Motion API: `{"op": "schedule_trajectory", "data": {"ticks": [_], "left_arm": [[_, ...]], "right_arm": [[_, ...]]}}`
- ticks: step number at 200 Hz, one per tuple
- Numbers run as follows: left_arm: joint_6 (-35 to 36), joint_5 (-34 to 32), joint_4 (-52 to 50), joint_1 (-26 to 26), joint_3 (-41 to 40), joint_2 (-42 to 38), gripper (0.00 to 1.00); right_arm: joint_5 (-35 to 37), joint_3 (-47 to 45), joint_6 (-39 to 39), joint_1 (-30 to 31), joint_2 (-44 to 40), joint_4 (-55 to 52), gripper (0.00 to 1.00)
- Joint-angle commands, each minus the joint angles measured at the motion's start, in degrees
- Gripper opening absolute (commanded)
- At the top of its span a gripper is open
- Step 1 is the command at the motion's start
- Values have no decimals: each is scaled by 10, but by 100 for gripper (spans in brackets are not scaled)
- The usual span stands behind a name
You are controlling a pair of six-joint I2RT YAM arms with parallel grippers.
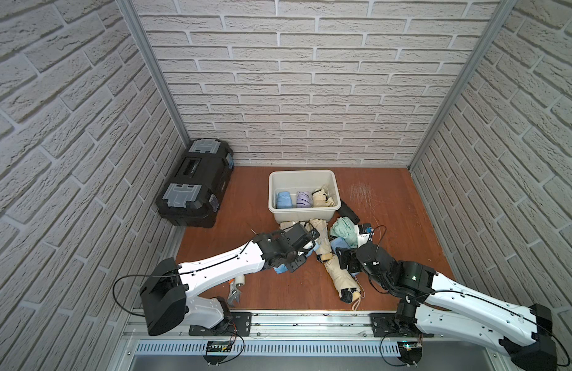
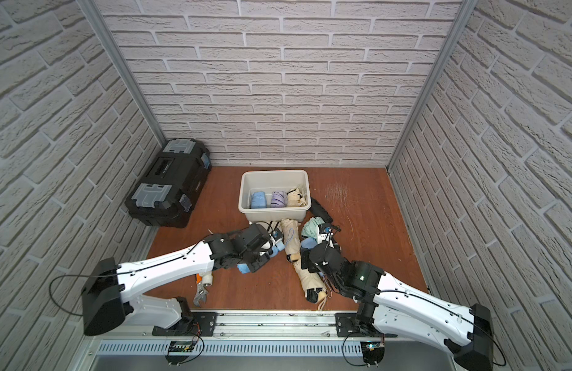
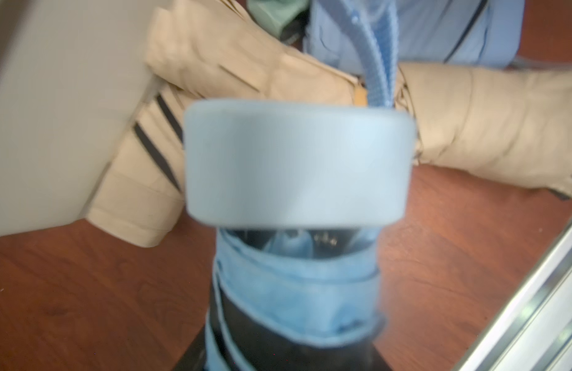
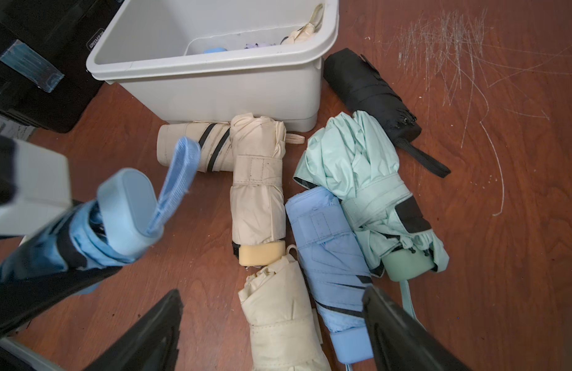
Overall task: Put the umbrella into the storage box
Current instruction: Pick up the umbrella from the center of the board.
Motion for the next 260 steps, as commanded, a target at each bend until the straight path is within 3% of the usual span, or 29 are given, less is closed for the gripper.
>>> {"op": "schedule_trajectory", "data": {"ticks": [1,42,82,174,216,260], "left_arm": [[-68,-23,19,63,47,-46,51],[-116,12,45,181,142,-45,51],[-152,45,46,232,259,36,54],[-251,55,6,243,424,253,50],[-243,17,-45,244,479,338,49],[-221,-82,-82,240,499,397,47]], "right_arm": [[-26,46,-35,-13,38,48,90],[-90,100,-59,-58,107,70,90],[-141,135,-69,-122,140,85,89],[-211,252,-131,-260,271,128,89],[-246,296,-148,-308,326,147,88],[-297,304,-146,-347,345,181,88]]}}
